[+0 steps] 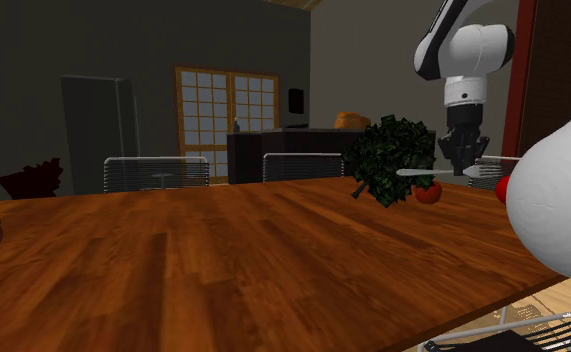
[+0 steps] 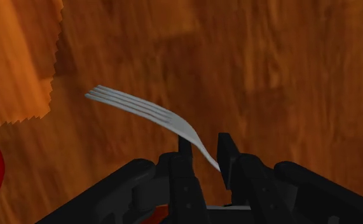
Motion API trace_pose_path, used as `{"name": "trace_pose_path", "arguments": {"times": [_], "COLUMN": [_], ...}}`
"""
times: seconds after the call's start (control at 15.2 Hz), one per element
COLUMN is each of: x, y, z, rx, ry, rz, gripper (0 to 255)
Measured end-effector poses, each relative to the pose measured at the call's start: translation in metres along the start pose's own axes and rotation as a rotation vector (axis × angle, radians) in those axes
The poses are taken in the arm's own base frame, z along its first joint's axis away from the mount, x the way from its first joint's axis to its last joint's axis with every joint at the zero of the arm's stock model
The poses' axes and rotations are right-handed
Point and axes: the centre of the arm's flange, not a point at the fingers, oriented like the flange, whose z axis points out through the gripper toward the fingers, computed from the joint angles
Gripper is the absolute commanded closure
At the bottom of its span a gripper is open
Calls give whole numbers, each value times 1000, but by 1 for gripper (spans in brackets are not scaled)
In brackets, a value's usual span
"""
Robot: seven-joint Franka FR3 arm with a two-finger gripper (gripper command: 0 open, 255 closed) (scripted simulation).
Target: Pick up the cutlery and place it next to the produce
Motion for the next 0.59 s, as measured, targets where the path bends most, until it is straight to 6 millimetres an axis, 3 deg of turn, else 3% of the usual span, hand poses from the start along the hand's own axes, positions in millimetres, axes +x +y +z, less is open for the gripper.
{"name": "trace_pose_path", "arguments": {"times": [0.59], "x": [4], "y": [-2], "z": [47], "rx": [0], "ry": [0], "rz": [-2], "gripper": [255]}}
